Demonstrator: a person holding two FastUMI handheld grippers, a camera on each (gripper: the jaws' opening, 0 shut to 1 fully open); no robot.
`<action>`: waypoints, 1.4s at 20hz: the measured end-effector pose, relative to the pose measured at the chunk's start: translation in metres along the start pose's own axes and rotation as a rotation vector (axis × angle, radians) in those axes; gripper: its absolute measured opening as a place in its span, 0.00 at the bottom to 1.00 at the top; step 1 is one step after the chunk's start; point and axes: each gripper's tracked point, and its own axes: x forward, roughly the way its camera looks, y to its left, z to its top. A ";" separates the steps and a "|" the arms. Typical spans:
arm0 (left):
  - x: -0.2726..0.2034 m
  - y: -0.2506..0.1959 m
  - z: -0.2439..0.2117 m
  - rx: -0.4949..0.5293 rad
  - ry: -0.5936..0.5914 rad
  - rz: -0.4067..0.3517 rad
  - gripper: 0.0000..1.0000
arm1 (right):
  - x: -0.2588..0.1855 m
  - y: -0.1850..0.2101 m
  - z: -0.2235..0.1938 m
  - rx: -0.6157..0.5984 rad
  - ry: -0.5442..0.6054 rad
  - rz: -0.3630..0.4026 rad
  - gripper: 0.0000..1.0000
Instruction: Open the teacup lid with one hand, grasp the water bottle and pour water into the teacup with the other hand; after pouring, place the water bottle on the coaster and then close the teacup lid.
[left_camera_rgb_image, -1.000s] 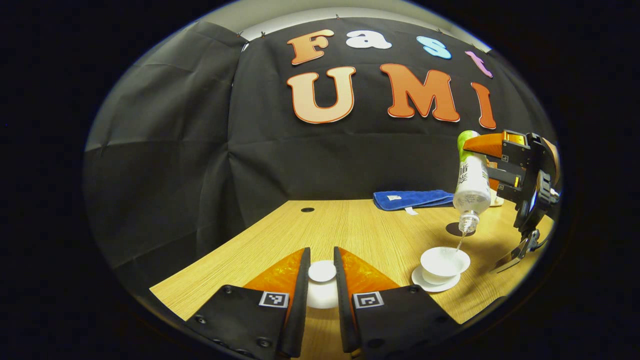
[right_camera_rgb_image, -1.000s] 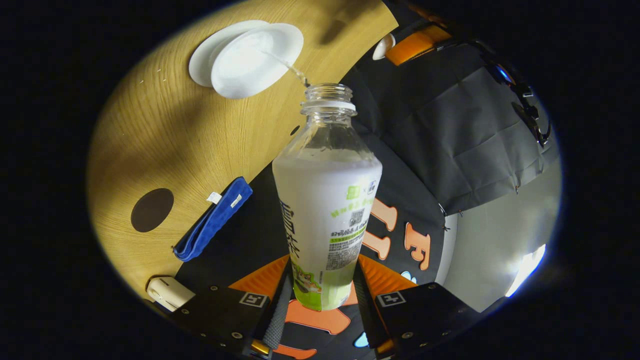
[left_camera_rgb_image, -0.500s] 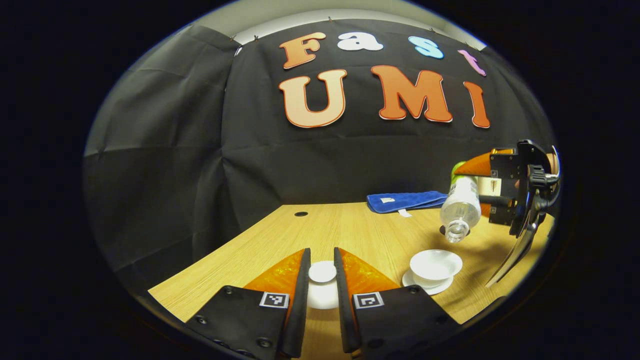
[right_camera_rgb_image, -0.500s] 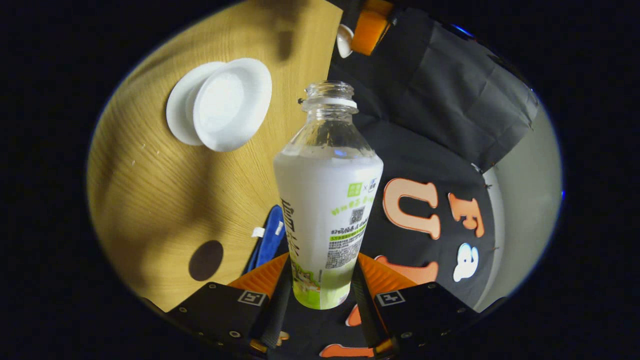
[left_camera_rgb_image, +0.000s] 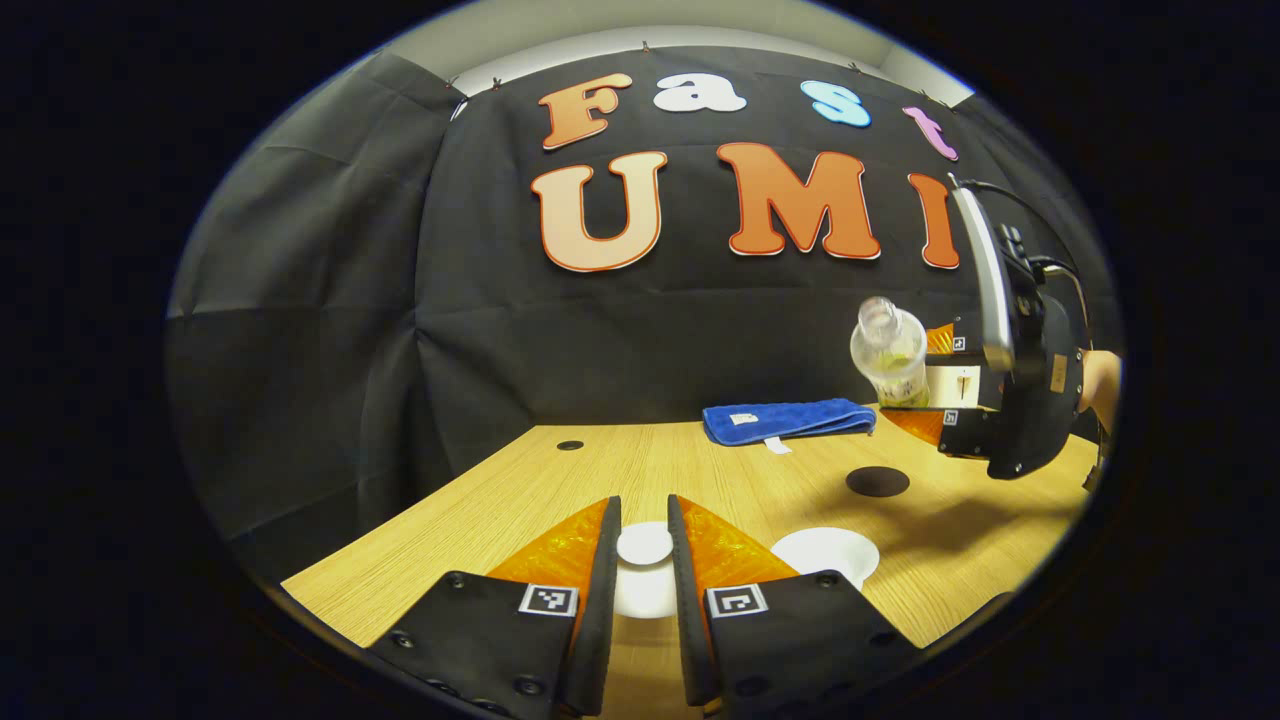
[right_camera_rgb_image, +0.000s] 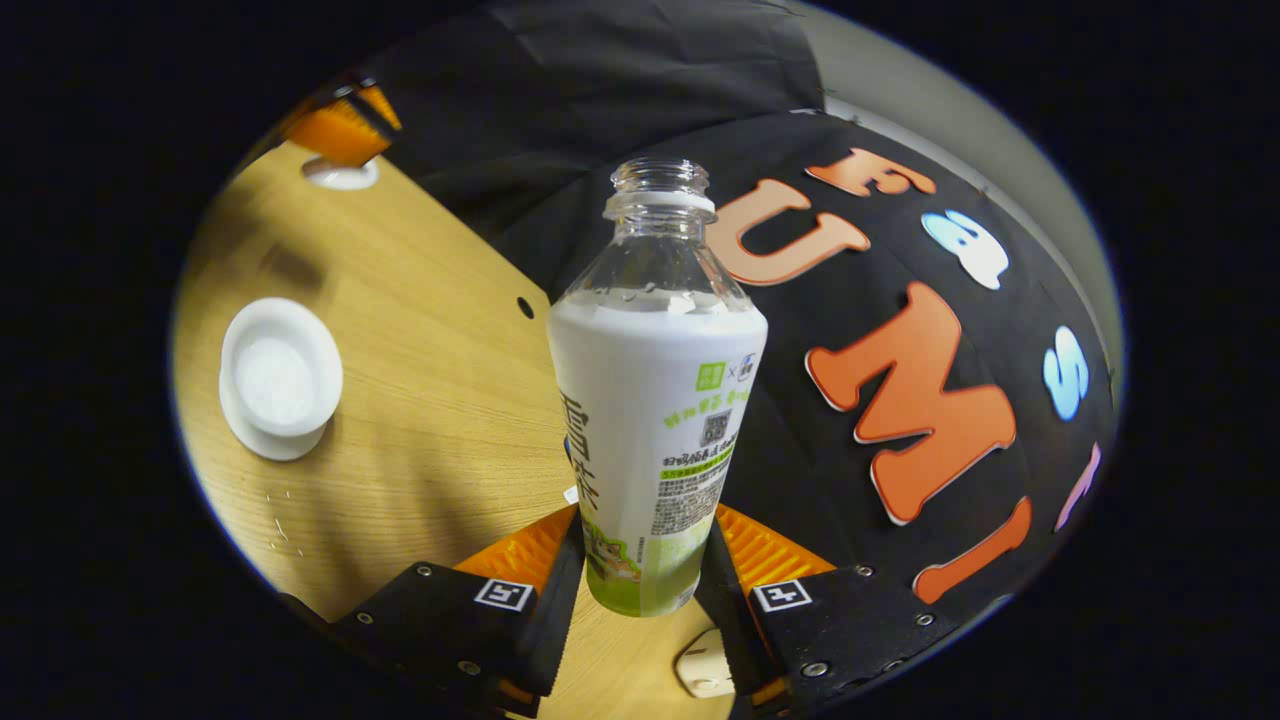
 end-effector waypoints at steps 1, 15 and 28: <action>0.001 -0.006 0.006 0.004 -0.010 -0.010 0.33 | 0.001 -0.009 -0.003 0.085 0.006 -0.005 0.66; 0.010 -0.066 0.026 -0.006 -0.046 -0.097 0.31 | 0.035 0.024 -0.087 0.855 0.171 0.141 0.66; 0.030 -0.108 -0.007 -0.049 0.065 -0.191 0.33 | 0.041 0.063 -0.116 0.889 0.236 0.208 0.67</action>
